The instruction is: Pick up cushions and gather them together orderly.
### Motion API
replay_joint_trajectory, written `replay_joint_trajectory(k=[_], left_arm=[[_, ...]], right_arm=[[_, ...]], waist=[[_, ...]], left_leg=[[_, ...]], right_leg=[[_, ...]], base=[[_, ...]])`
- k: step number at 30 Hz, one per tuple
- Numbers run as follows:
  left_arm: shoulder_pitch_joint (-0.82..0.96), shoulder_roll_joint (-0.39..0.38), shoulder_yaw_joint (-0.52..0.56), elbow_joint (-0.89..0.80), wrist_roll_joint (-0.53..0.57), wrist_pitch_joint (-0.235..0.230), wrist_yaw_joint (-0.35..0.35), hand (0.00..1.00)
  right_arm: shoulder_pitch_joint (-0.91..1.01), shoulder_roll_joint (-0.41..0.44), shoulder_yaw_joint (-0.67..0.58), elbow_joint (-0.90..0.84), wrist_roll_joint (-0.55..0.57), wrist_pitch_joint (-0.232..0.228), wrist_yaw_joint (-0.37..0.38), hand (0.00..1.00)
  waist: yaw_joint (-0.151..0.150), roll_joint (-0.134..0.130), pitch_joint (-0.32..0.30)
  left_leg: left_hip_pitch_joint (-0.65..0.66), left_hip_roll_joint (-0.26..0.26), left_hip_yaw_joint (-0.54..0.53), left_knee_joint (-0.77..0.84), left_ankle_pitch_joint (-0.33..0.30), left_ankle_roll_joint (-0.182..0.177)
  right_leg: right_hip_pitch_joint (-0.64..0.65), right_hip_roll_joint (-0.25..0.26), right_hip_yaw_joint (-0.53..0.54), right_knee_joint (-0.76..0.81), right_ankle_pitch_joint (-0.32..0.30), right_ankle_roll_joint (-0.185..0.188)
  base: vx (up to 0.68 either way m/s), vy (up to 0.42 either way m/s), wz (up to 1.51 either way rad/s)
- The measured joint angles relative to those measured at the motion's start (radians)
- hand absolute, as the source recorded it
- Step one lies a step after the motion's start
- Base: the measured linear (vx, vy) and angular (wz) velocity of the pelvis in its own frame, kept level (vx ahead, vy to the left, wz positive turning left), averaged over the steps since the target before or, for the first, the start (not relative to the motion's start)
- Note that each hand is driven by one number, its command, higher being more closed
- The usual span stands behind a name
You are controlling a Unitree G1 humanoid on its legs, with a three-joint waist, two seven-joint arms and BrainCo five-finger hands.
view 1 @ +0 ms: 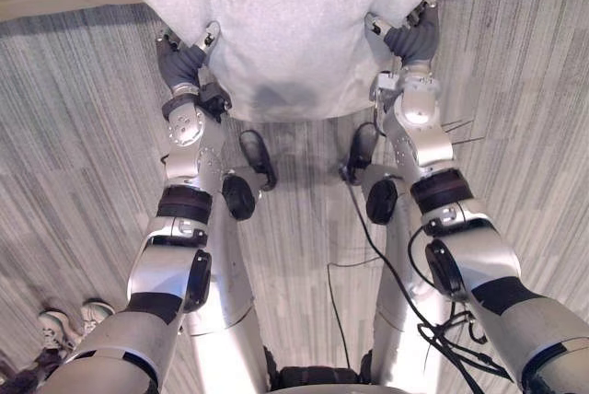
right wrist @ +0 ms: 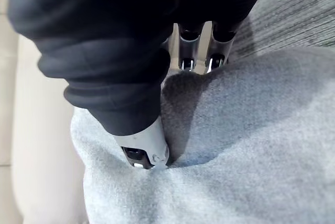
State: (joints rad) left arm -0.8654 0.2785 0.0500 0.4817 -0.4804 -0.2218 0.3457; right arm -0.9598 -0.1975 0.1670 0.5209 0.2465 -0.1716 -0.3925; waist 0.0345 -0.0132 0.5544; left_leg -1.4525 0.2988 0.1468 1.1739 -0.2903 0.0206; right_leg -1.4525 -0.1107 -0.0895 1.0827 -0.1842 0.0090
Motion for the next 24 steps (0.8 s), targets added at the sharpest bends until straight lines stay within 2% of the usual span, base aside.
replay_joint_trajectory(k=[2,5,8,9,10,13,14,16,19,21,24], left_arm=[[0.058,-0.010,-0.002,-0.078,0.024,-0.002,0.006,1.00],[0.167,-0.040,-0.020,-0.189,0.073,-0.029,0.006,1.00],[0.310,-0.068,-0.045,-0.300,0.105,-0.052,0.006,1.00],[0.394,-0.090,-0.066,-0.344,0.114,-0.055,0.006,1.00],[0.434,-0.101,-0.080,-0.363,0.121,-0.059,0.006,1.00],[0.617,-0.127,-0.129,-0.447,0.153,-0.069,-0.013,1.00],[0.689,-0.135,-0.133,-0.465,0.174,-0.070,-0.033,1.00],[0.787,-0.139,-0.139,-0.473,0.180,-0.071,-0.057,1.00],[0.905,-0.138,-0.149,-0.472,0.180,-0.071,-0.085,1.00],[0.958,-0.138,-0.158,-0.472,0.180,-0.071,-0.103,1.00],[1.009,-0.138,-0.166,-0.471,0.179,-0.070,-0.125,1.00]], right_arm=[[0.065,0.000,0.015,-0.074,-0.001,0.000,0.004,1.00],[0.190,0.005,0.026,-0.212,-0.005,-0.017,0.007,1.00],[0.331,0.027,0.028,-0.362,-0.024,-0.025,0.026,1.00],[0.413,0.040,0.033,-0.411,-0.028,-0.034,0.028,1.00],[0.456,0.044,0.033,-0.437,-0.036,-0.040,0.033,1.00],[0.657,0.064,0.037,-0.579,-0.061,-0.064,0.083,1.00],[0.731,0.066,0.046,-0.618,-0.063,-0.074,0.107,1.00],[0.811,0.068,0.069,-0.631,-0.075,-0.093,0.139,1.00],[0.889,0.071,0.087,-0.606,-0.092,-0.096,0.183,1.00],[0.899,0.069,0.088,-0.549,-0.092,-0.094,0.206,1.00],[0.899,0.052,0.104,-0.497,-0.092,-0.085,0.227,1.00]], waist=[[-0.001,0.000,-0.001],[0.000,-0.001,-0.008],[0.005,0.001,-0.015],[0.005,-0.002,-0.068],[0.006,0.000,-0.091],[0.004,0.000,-0.103],[0.006,0.000,-0.150],[0.004,-0.001,-0.208],[0.000,-0.001,-0.284],[0.002,-0.001,-0.313],[0.004,-0.002,-0.333]], left_leg=[[0.065,0.000,-0.004,-0.036,0.007,-0.008],[0.212,-0.004,-0.001,-0.121,0.017,-0.025],[0.393,-0.010,0.009,-0.218,0.023,-0.037],[0.439,-0.020,0.008,-0.256,0.027,-0.042],[0.467,-0.023,0.010,-0.273,0.028,-0.044],[0.713,-0.038,0.025,-0.385,0.029,-0.045],[0.769,-0.043,0.035,-0.425,0.029,-0.047],[0.862,-0.061,0.048,-0.496,0.035,-0.055],[0.984,-0.096,0.056,-0.626,0.066,-0.062],[1.058,-0.112,0.067,-0.713,0.098,-0.063],[1.138,-0.121,0.090,-0.777,0.105,-0.063]], right_leg=[[0.072,0.004,-0.013,-0.040,0.003,-0.005],[0.226,0.009,-0.032,-0.122,0.006,-0.010],[0.412,0.015,-0.051,-0.224,0.005,-0.007],[0.460,0.017,-0.055,-0.262,0.009,-0.013],[0.489,0.017,-0.059,-0.279,0.009,-0.013],[0.743,0.018,-0.077,-0.400,0.007,-0.009],[0.799,0.018,-0.080,-0.442,0.009,-0.002],[0.886,0.018,-0.080,-0.510,0.013,0.013],[1.007,0.013,-0.084,-0.636,0.040,0.026],[1.089,0.020,-0.086,-0.741,0.080,0.029],[1.176,0.039,-0.069,-0.846,0.124,0.032]], base=[[-0.05,-0.014,0.02],[-0.04,-0.037,0.09],[0.00,-0.073,0.08],[0.05,-0.046,0.09],[0.12,-0.040,0.13],[0.21,0.000,0.15],[0.19,0.024,0.13],[0.23,0.033,0.06],[0.21,0.021,0.12],[0.21,0.005,0.04],[0.15,0.015,-0.22]])
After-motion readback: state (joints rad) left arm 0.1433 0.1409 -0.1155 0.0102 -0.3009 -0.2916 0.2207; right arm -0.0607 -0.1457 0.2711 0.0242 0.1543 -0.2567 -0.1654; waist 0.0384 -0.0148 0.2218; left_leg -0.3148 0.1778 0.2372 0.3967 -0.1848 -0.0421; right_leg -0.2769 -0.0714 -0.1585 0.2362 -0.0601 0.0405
